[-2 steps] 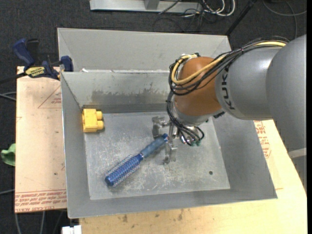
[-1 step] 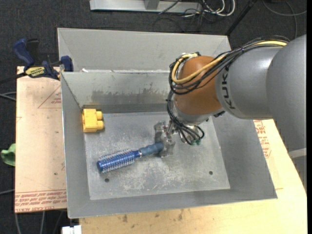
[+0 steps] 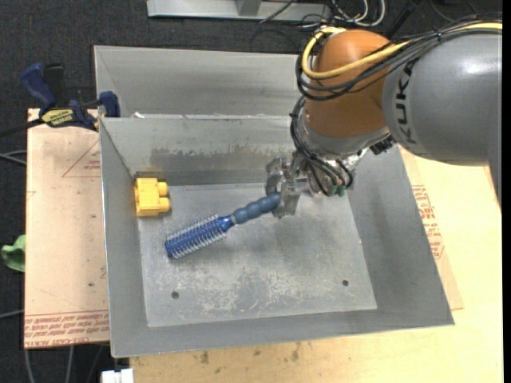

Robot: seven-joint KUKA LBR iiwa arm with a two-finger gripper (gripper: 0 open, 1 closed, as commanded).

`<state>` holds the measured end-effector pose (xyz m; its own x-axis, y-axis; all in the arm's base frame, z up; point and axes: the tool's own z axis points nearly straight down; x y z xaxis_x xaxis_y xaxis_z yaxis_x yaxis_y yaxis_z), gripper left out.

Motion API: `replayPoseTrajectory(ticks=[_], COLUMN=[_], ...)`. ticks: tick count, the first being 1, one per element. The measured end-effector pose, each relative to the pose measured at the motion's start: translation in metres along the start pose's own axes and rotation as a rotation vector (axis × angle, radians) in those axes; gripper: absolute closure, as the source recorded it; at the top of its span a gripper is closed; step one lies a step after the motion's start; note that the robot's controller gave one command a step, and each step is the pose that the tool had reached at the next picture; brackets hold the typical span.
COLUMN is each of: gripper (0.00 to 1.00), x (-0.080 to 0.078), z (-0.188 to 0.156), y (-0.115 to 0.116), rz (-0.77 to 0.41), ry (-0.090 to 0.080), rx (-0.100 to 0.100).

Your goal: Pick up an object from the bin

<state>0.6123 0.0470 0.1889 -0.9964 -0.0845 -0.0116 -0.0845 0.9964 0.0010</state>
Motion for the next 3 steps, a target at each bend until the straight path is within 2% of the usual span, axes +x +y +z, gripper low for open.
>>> replayPoseTrajectory(ticks=[1, 2, 3], gripper=[1.00, 1.00, 1.00], x=[0.007, 0.015, -0.022], z=[0.033, -0.006, -0.141], y=[-0.001, 0.004, -0.044], rz=[-0.058, -0.063, -0.393], ry=[0.012, 0.006, 0.000], rx=[0.000, 0.000, 0.002])
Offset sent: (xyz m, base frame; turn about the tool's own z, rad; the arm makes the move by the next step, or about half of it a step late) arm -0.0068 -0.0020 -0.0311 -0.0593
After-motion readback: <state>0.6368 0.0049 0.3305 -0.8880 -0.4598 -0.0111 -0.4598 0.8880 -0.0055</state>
